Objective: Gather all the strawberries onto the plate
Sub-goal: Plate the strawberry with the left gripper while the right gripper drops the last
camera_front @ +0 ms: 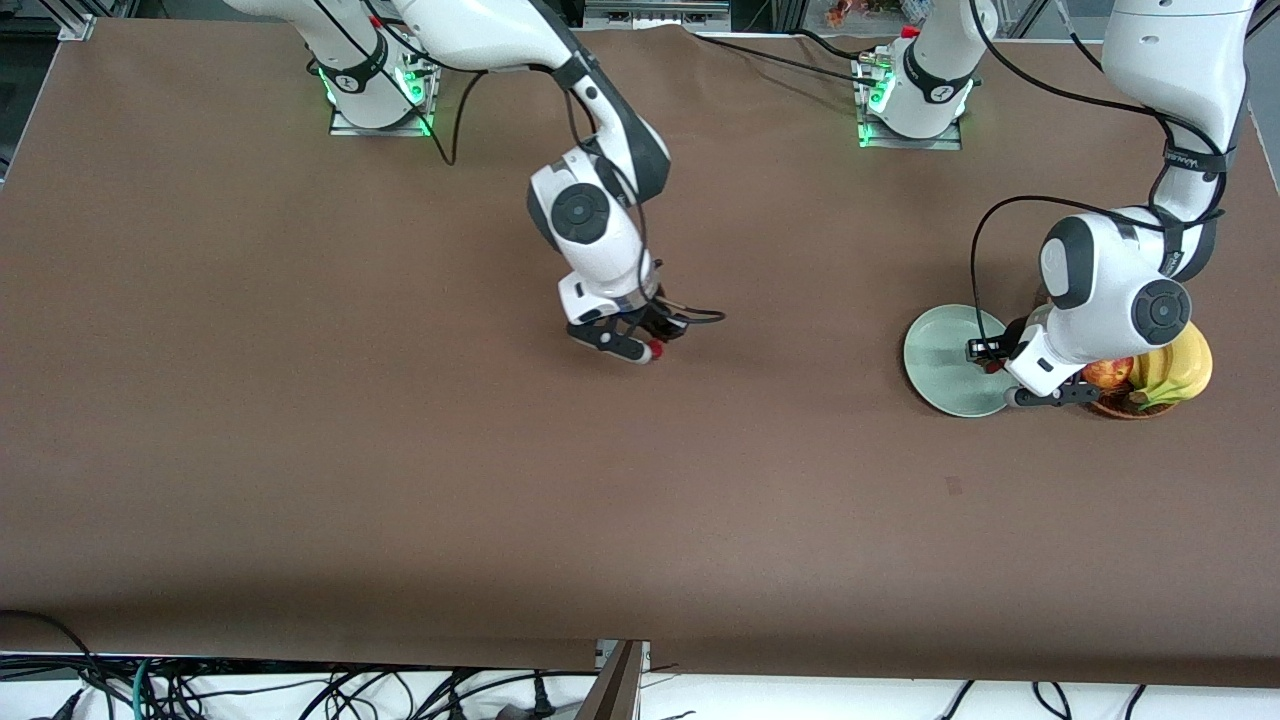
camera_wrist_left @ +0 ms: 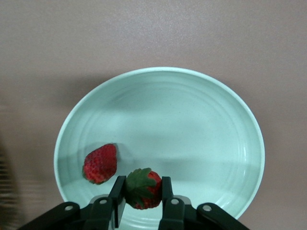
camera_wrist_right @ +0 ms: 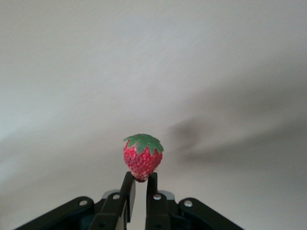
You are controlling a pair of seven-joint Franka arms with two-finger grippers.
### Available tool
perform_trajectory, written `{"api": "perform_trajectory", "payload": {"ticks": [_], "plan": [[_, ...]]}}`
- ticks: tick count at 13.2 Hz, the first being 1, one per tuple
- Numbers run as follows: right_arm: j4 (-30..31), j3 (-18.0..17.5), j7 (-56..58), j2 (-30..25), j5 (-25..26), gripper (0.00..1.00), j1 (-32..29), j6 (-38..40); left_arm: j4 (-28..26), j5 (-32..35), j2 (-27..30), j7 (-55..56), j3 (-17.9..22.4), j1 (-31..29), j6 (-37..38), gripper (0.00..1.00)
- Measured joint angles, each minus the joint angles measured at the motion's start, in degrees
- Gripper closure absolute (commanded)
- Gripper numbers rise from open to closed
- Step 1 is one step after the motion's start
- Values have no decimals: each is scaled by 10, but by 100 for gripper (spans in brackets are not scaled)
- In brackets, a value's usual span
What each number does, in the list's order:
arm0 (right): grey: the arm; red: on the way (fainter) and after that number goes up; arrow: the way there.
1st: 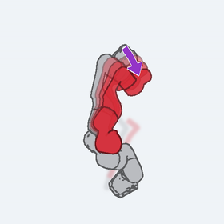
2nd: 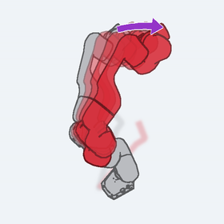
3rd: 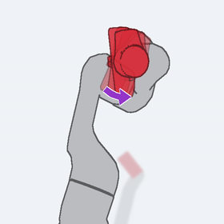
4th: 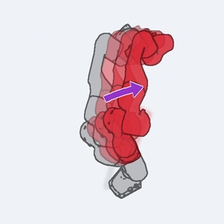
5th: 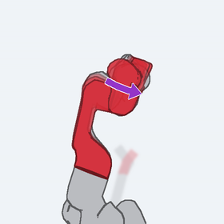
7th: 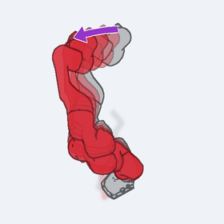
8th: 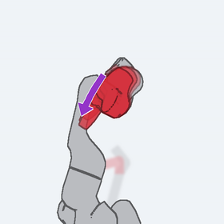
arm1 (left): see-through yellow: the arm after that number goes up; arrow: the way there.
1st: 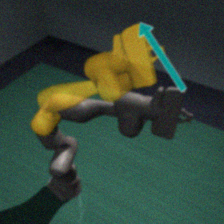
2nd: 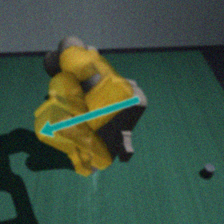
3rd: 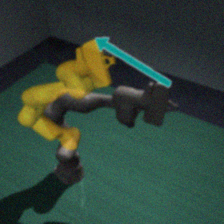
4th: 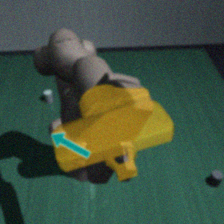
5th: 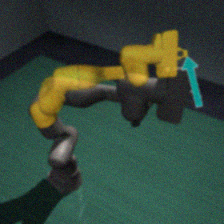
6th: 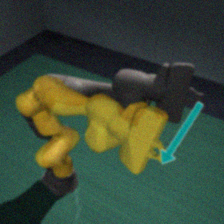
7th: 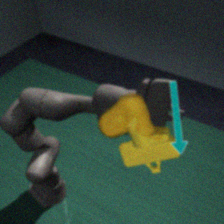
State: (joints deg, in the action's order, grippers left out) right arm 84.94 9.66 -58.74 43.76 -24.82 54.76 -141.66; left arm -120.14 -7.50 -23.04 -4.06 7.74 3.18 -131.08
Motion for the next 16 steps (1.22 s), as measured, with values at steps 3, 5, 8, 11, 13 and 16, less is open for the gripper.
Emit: {"api": "perform_trajectory", "payload": {"ticks": [3,5,8,11,13,16], "plan": [[-66,-34,-93,52,0,85,9,-97,5,0,0,-1,-3,3,-2,0],[-83,-45,-145,91,0,81,28,-189,15,0,14,-1,-3,5,16,0],[-122,-46,-207,142,0,21,55,-258,21,0,50,-1,-3,6,49,0],[-158,-35,-216,140,0,16,47,-214,21,0,58,0,-6,8,53,0],[-180,-28,-200,116,0,15,13,-111,20,-1,58,8,-17,10,53,0],[-189,-27,-83,55,1,3,-68,68,20,-1,58,76,-68,11,47,0]]}}
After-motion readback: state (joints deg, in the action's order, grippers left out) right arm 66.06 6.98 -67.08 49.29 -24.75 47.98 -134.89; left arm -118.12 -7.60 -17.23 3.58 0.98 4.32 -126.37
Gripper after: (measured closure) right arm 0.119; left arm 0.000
